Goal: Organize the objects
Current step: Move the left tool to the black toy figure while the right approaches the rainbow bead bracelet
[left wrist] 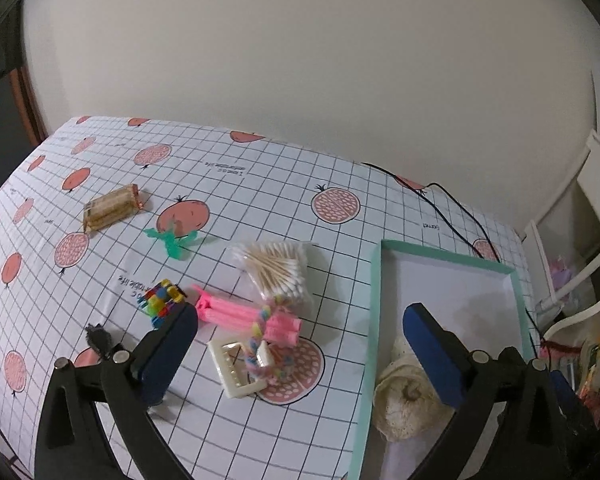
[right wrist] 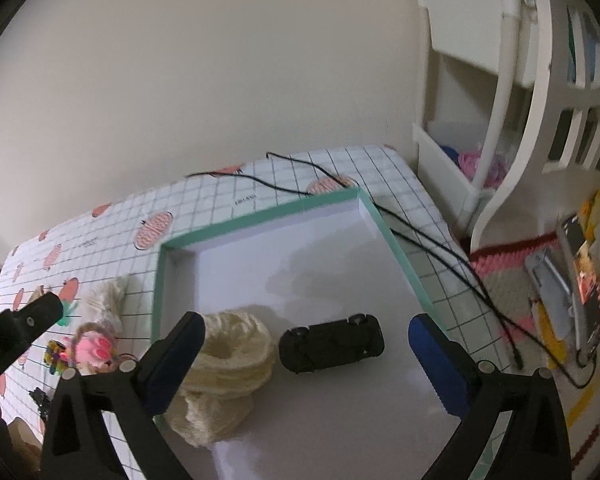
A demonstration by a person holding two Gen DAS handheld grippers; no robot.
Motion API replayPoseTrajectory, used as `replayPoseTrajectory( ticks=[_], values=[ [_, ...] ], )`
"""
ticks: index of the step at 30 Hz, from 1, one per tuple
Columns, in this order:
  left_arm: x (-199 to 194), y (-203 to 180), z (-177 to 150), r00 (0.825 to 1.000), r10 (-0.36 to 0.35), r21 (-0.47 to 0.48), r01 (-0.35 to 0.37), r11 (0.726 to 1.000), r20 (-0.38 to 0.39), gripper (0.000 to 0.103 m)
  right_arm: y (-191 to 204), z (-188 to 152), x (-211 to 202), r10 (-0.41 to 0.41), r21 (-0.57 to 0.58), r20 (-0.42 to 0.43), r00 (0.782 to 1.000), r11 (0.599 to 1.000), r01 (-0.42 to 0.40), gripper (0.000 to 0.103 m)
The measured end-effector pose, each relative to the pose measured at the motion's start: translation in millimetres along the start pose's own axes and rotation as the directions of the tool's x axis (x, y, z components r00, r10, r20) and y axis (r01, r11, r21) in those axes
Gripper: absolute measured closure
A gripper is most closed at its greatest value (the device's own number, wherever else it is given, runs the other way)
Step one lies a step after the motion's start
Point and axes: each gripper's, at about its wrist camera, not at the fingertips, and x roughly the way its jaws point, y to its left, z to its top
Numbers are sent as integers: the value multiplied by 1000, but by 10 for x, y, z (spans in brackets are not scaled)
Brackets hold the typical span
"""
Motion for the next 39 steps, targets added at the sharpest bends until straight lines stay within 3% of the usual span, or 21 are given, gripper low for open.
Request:
replayPoseTrajectory(
  ticks=[7,15,22,33,39],
  values=[
    [-268,251,74,997,53,-24,-51,998,55,1,337,53,-193,34,-86,25,999,996,-32,0],
    [-454,801,101,985,162,-92,-155,984,64,1,962,-25,-285,148,-204,-11,989,968,-147,0],
    [-497,1314,-12,969,246,-178,-240,954,13,1,1365,-208,-255,178,-284,-57,982,941,-187,0],
    [-205,1660,-105,977,168,-234,-196,952,-134,1,1701,-456,-2,213,-336,-146,966,908,-251,0],
    [18,1661,-151,971,149,-228,-191,955,-189,1,1809,-568,106,218,-366,-128,968,896,-250,0]
  ],
)
